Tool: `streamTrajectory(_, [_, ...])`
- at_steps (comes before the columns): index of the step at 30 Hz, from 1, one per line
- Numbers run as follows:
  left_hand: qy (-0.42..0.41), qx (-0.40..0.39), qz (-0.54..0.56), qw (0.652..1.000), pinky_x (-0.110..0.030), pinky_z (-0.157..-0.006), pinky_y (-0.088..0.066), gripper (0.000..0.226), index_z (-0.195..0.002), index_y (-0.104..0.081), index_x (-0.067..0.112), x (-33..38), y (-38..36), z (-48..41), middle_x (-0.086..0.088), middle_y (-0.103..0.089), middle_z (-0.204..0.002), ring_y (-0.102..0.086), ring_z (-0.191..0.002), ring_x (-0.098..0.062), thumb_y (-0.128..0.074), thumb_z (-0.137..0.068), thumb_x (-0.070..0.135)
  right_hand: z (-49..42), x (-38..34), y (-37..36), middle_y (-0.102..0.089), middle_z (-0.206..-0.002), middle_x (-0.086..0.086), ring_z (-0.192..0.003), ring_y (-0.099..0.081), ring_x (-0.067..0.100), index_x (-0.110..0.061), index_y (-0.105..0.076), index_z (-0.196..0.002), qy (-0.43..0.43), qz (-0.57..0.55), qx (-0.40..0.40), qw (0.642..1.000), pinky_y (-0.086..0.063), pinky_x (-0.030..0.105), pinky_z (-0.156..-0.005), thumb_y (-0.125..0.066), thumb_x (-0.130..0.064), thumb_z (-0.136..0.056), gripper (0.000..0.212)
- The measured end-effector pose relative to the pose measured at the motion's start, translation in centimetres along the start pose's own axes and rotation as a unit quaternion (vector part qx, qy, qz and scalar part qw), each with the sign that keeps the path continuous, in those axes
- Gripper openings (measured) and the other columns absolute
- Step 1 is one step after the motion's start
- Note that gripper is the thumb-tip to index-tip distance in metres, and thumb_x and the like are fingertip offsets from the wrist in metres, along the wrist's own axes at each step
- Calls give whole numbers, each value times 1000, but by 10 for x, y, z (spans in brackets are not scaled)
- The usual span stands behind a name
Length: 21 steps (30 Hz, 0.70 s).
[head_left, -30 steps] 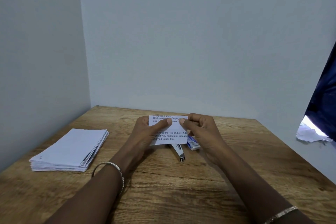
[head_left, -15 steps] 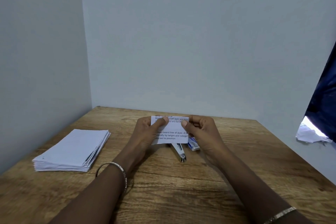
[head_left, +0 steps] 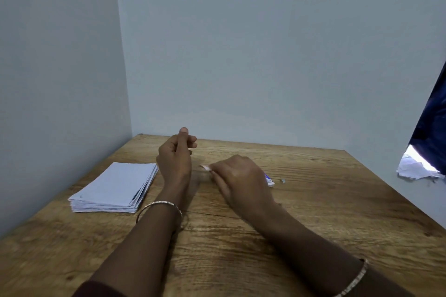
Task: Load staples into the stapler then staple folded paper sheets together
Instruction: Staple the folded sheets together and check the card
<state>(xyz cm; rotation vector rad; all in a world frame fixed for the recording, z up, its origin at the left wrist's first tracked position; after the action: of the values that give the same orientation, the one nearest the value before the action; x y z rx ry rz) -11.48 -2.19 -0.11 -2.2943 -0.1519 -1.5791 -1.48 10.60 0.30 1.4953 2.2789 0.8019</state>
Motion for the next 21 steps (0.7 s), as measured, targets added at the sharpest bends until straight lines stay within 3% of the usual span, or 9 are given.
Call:
streamTrajectory(4, [10, 20, 13, 1000, -27, -67, -47, 46, -77, -75, 15, 2, 2, -2, -5, -75, -75, -63, -66, -15, -46, -102, 42, 3, -8, -16, -74, -80, 6, -79, -66, 28, -11, -74, -86, 60, 88, -141, 984, -47, 36, -67, -65, -12, -90, 10])
streamTrajectory(9, [30, 13, 19, 999, -29, -67, -44, 49, -82, -76, 10, 1, 1, -3, -4, -73, -74, -58, -61, -11, -43, -103, 39, 3, -10, -29, -72, -112, 14, -107, -60, 29, -6, -72, -110, 19, 88, -257, 962, -45, 38, -85, -49, -12, -103, 25])
streamTrajectory(16, [27, -13, 17, 999, -27, -66, -45, 48, -76, -74, 14, -3, -1, 0, -4, -74, -74, -60, -64, -12, -43, -103, 39, 4, -9, -26, -70, -118, 15, -115, -57, 30, -5, -73, -110, -35, 44, -271, 961, -45, 40, -94, -47, -38, -105, 42])
streamTrajectory(19, [16, -21, 14, 1000, -26, -66, -47, 47, -75, -75, 16, -2, -2, 5, -2, -75, -72, -61, -64, -9, -44, -101, 41, 5, -3, -17, -71, -100, 10, -100, -58, 25, -9, -74, -100, -101, -15, -231, 968, -47, 39, -83, -50, -44, -102, 43])
streamTrajectory(21, [9, -30, 17, 999, -29, -68, -50, 45, -74, -75, 18, 1, -3, 13, -3, -76, -72, -63, -65, -8, -47, -99, 42, 6, 6, -6, -69, -92, 7, -89, -55, 21, -11, -74, -95, -143, -41, -200, 968, -48, 41, -83, -49, -37, -103, 37])
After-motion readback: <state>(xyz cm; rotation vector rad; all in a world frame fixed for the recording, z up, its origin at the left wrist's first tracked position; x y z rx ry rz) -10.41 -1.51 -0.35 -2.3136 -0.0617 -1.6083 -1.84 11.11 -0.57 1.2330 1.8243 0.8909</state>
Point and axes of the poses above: each hand's wrist, its own z-axis away from the middle knuckle, its own y-axis out of the back of the hand, x = y × z, the point moved 2 cm from there along -z, towards the middle knuckle
